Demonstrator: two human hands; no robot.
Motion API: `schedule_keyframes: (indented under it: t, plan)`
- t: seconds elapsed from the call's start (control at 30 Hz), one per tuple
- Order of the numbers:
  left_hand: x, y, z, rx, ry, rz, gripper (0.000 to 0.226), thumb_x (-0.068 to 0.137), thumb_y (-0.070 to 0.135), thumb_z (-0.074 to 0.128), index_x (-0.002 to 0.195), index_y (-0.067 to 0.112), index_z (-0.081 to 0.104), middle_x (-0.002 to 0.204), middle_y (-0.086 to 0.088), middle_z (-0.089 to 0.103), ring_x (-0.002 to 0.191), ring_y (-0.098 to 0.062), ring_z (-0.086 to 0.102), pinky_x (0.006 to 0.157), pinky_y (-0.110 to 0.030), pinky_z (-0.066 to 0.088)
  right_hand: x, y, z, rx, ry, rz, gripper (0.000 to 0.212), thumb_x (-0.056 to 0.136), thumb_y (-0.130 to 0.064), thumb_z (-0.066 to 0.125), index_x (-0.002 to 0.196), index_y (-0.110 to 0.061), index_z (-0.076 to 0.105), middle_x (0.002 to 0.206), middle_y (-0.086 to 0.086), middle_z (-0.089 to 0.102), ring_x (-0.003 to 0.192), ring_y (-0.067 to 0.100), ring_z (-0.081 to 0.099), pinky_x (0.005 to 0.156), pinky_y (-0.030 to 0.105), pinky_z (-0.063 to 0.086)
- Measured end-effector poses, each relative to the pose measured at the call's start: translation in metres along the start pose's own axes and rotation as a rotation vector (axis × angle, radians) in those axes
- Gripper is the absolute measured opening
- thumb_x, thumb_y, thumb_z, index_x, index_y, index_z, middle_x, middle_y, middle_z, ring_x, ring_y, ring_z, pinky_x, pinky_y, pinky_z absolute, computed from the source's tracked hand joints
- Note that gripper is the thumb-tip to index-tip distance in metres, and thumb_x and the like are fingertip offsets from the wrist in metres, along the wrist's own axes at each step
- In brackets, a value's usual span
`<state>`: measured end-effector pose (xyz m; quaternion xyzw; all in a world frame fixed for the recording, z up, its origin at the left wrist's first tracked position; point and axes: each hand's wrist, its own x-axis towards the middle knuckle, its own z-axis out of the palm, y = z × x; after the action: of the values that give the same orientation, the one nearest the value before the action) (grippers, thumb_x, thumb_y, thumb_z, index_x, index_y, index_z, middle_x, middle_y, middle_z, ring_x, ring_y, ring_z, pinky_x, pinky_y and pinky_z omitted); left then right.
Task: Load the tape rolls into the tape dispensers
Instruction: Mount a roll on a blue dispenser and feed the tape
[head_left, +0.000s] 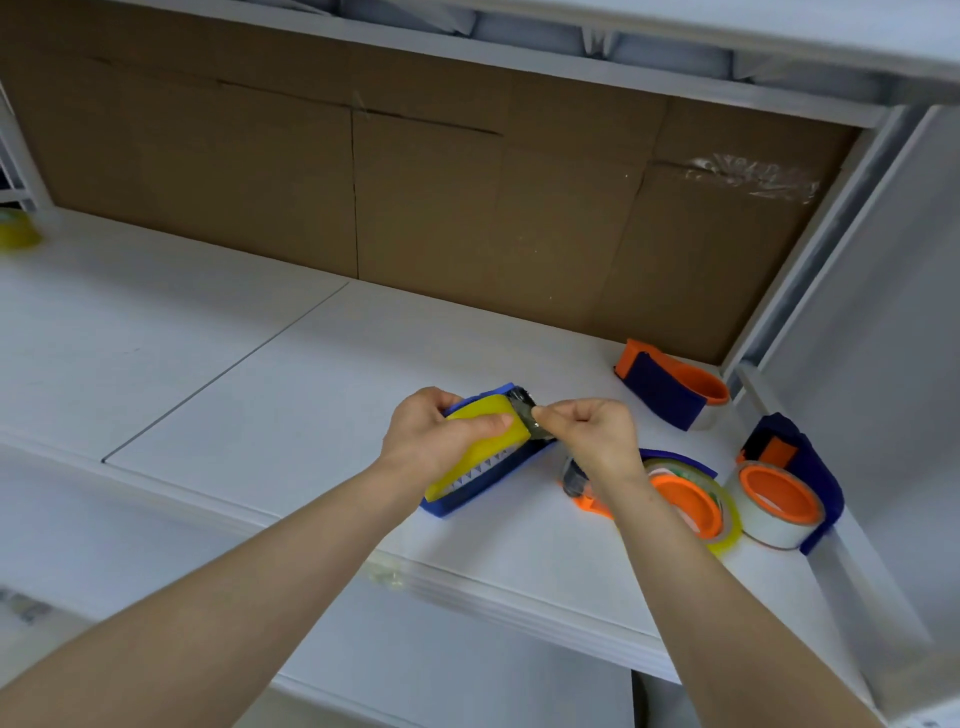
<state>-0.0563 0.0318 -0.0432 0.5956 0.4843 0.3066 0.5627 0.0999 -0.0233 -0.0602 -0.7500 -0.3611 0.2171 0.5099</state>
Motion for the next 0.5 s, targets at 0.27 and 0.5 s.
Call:
schedule_keyframes:
  t: [0.27, 0.5]
  plan:
    - [-0.004, 0.01, -0.007, -0.157, -0.071, -0.058, 0.024, 0.077, 0.022, 0.075, 0.082, 0.013, 0.053, 0.077, 0.001, 0.056, 0.067, -0.012, 0.054, 0.053, -0.024, 0.04, -0.007, -0.003, 0.003, -0.162, 0.081, -0.069, 0.02, 0.083, -0.029, 0.07, 0.074, -0.012, 0.075, 0.075, -0.001, 0.069, 0.069, 0.012, 0.061, 0.068, 0.03, 0.05]
    - [-0.006, 0.015, -0.014, -0.135, -0.163, -0.101, 0.029, 0.07, 0.016, 0.08, 0.083, 0.01, 0.055, 0.077, -0.003, 0.061, 0.065, -0.014, 0.058, 0.047, -0.022, 0.046, 0.004, -0.005, -0.009, -0.276, -0.115, 0.085, 0.022, 0.076, -0.035, 0.075, 0.071, -0.015, 0.075, 0.069, 0.001, 0.068, 0.075, 0.018, 0.059, 0.076, 0.035, 0.048]
